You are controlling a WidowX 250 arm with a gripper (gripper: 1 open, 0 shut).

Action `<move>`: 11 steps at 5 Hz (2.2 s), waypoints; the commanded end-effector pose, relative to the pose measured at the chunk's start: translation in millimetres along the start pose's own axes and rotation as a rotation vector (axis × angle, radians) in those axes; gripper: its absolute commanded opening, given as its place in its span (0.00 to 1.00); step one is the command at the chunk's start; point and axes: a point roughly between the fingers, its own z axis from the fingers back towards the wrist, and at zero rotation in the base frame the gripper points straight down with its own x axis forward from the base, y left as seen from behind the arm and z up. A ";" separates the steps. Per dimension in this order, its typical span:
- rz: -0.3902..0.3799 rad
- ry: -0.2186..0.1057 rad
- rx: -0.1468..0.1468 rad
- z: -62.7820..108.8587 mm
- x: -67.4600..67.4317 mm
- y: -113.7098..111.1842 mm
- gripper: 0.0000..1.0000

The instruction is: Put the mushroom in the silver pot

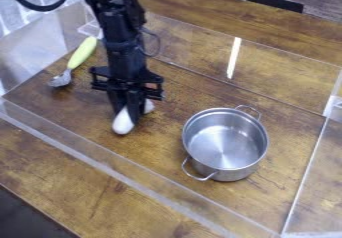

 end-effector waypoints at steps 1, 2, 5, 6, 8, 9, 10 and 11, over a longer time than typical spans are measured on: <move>-0.133 -0.127 0.000 50.8 11.0 -32.5 0.00; -0.240 -0.156 -0.004 69.3 10.0 -62.6 0.00; -0.293 -0.147 0.003 81.9 -5.4 -143.1 0.00; -0.268 -0.121 0.017 64.7 -13.2 -143.2 0.00; -0.231 -0.079 0.052 39.8 -12.2 -139.8 1.00; -0.227 -0.073 0.078 36.0 -6.3 -141.1 1.00; -0.181 -0.066 0.103 23.7 -10.5 -140.5 1.00; -0.136 -0.058 0.114 13.0 -14.3 -137.7 1.00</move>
